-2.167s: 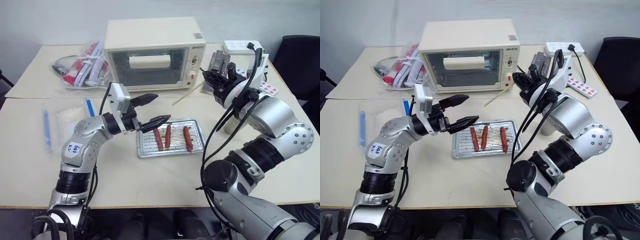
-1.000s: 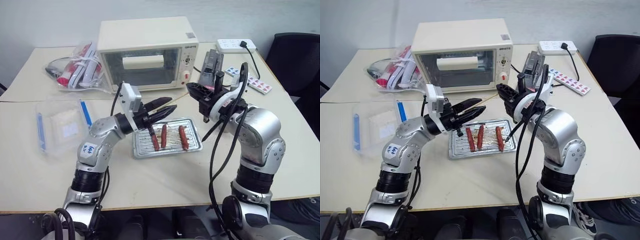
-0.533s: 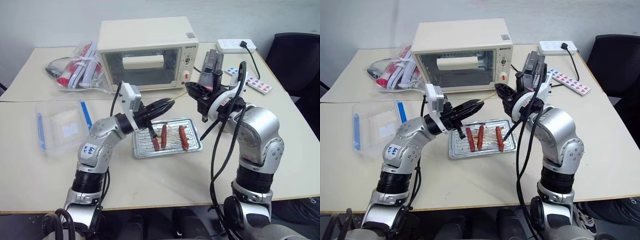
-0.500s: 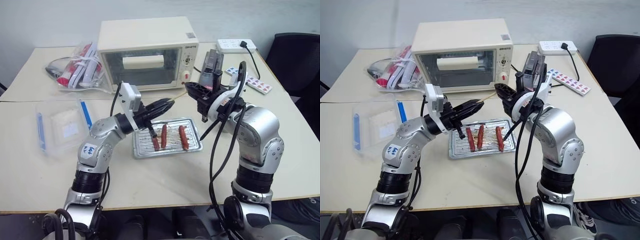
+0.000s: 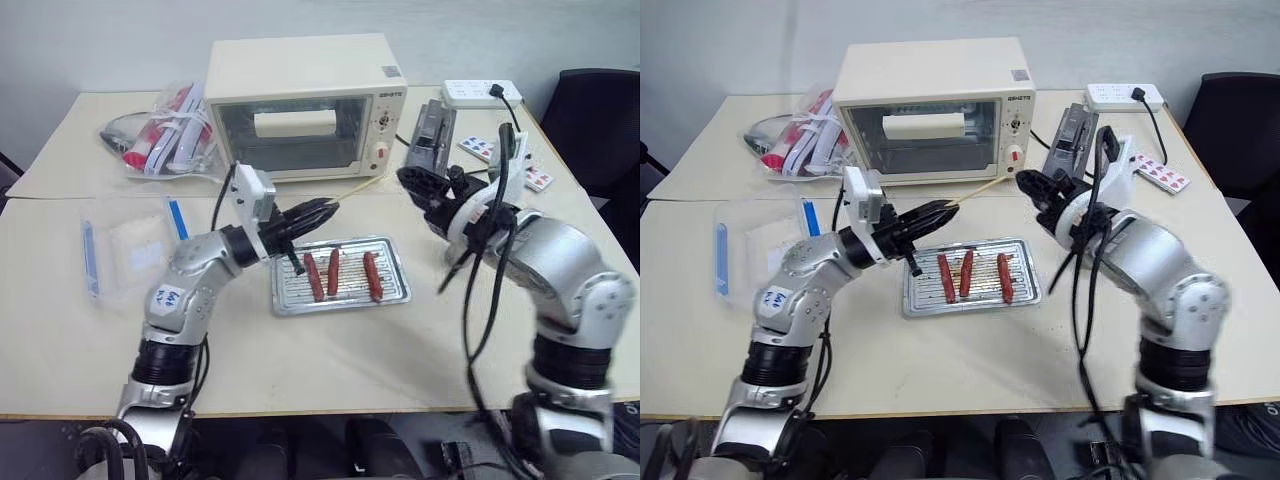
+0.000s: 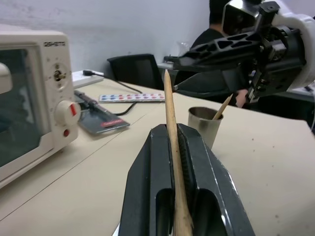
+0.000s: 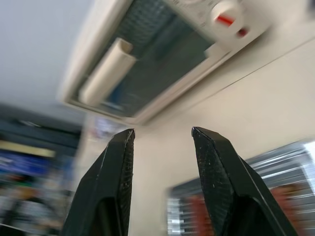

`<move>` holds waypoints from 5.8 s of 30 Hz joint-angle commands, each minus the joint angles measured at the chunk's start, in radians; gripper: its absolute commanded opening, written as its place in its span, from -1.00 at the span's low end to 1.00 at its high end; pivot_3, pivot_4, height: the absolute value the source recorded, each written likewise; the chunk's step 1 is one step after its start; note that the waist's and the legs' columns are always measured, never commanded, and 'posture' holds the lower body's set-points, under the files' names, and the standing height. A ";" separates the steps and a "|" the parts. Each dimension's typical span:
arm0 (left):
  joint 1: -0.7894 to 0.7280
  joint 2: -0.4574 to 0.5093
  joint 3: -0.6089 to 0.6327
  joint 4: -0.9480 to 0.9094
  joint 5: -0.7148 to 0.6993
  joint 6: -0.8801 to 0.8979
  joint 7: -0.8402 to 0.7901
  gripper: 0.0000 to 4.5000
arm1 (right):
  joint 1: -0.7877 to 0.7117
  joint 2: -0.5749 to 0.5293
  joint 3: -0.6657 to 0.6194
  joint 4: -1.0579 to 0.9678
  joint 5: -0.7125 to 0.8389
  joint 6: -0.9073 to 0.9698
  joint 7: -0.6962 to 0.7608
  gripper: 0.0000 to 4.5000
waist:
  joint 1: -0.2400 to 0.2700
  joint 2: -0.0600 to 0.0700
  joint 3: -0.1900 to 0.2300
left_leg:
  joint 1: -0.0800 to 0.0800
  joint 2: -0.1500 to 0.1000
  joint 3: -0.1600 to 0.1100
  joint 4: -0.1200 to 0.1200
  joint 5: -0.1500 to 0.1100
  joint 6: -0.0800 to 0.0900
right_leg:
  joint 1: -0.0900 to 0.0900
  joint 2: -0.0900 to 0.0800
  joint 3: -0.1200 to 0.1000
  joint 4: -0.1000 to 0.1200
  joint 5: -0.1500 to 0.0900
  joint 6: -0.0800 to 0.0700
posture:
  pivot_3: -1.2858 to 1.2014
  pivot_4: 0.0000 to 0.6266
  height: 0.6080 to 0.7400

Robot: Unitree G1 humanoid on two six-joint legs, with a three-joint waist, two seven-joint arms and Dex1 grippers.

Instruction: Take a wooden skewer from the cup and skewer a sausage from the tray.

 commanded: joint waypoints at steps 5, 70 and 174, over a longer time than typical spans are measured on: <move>0.102 0.246 0.112 -0.133 -0.092 0.096 -0.161 -1.00 | 0.069 -0.211 0.228 -0.156 -0.450 0.176 0.317 -0.14 | -0.002 0.000 0.000 | 0.000 0.002 0.000 -0.001 0.000 0.000 | -0.001 0.002 0.001 0.000 0.000 0.000 | 0.03 -0.52 1.00; 0.057 0.306 0.126 -0.063 -0.094 0.100 -0.227 -1.00 | 0.195 0.120 0.379 -0.333 -1.365 0.339 0.834 -0.14 | 0.018 -0.001 0.000 | 0.000 -0.001 -0.001 0.000 0.000 0.000 | -0.001 0.000 0.000 0.000 0.000 0.001 | 0.03 -0.52 1.00; 0.067 0.376 0.140 -0.060 -0.103 0.107 -0.300 -1.00 | 0.048 0.051 0.088 -0.023 -1.231 0.564 1.508 -0.83 | 0.017 -0.002 -0.001 | 0.002 -0.002 -0.001 0.002 0.000 -0.001 | -0.001 0.000 0.000 0.004 0.000 0.001 | 0.03 -0.52 1.00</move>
